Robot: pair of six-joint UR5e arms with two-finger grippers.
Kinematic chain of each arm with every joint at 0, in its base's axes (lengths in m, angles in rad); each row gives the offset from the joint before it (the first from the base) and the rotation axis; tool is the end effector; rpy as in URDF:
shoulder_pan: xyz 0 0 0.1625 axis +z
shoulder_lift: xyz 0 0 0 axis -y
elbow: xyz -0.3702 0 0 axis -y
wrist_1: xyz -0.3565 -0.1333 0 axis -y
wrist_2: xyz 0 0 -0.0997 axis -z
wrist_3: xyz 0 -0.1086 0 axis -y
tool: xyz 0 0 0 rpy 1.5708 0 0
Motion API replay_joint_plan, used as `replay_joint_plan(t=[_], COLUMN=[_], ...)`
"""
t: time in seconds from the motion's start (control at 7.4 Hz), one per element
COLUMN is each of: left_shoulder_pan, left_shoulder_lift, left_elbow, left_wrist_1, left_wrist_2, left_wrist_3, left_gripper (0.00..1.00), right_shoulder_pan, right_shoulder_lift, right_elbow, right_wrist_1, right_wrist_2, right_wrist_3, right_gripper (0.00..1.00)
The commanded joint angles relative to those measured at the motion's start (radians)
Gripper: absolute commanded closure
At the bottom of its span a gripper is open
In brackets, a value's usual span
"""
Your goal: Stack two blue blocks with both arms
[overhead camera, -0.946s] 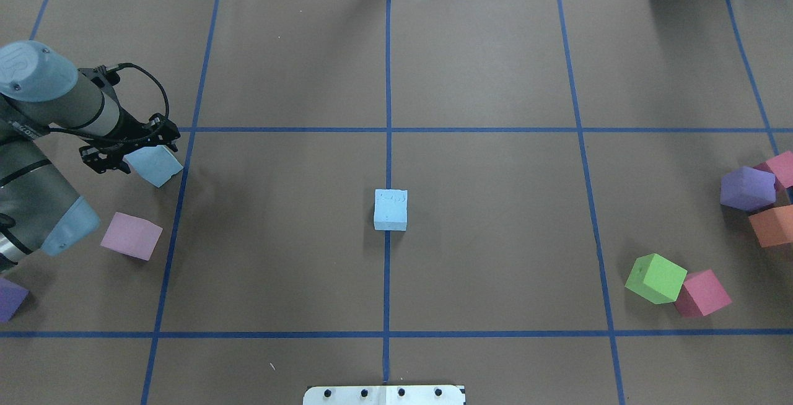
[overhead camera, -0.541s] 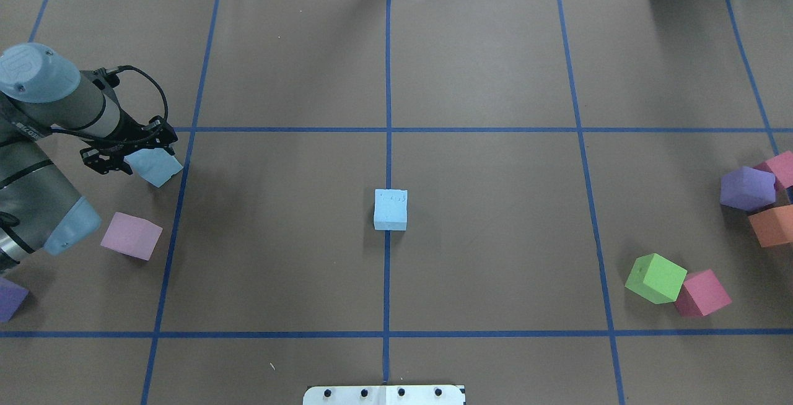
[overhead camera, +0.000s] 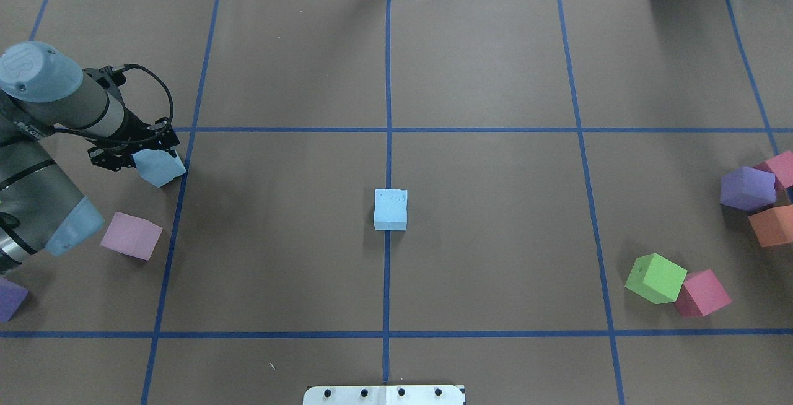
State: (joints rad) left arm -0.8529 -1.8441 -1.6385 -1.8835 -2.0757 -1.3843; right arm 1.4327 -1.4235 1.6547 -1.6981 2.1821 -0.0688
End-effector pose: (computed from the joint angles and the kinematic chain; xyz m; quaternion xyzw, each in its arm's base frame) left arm 0.3160 -0.4846 0.4146 -0.0509 0.3873 -0.2242 0.8928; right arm 0.0001 -0.5146 0.5251 0.0391 -0.3020 -0.1139 0.9457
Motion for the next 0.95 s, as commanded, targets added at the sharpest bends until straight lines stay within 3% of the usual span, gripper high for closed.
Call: replay_joint_plan(t=[0.0,0.14,0.41,0.81], left_shoulder_pan=[0.0,0.0,0.073,0.207], left_shoulder_lift=[-0.188,-0.336,-0.484,-0.657], left_elbow=[-0.041,-0.04,-0.009,0.119], left_wrist_1=[0.224,0.389,0.405,0.403], left_wrist_2=[0.005,0.006,0.04,0.181], left_wrist_3=[0.046,0.132,0.166,0.23], left_gripper=[0.96,0.99,1.0,1.0], right_shoulder_pan=[0.0,0.0,0.0,0.0], right_shoulder_lift=[-0.002,0.0,0.0,0.0], right_elbow=[-0.003,-0.007,0.0,0.008], right_wrist_1=[-0.002,-0.002,-0.002,-0.002], right_wrist_2=[0.001,0.001,0.008,0.016], right_wrist_3=[0.003,0.003,0.004,0.004], right_gripper=[0.0,0.0,0.0,0.0])
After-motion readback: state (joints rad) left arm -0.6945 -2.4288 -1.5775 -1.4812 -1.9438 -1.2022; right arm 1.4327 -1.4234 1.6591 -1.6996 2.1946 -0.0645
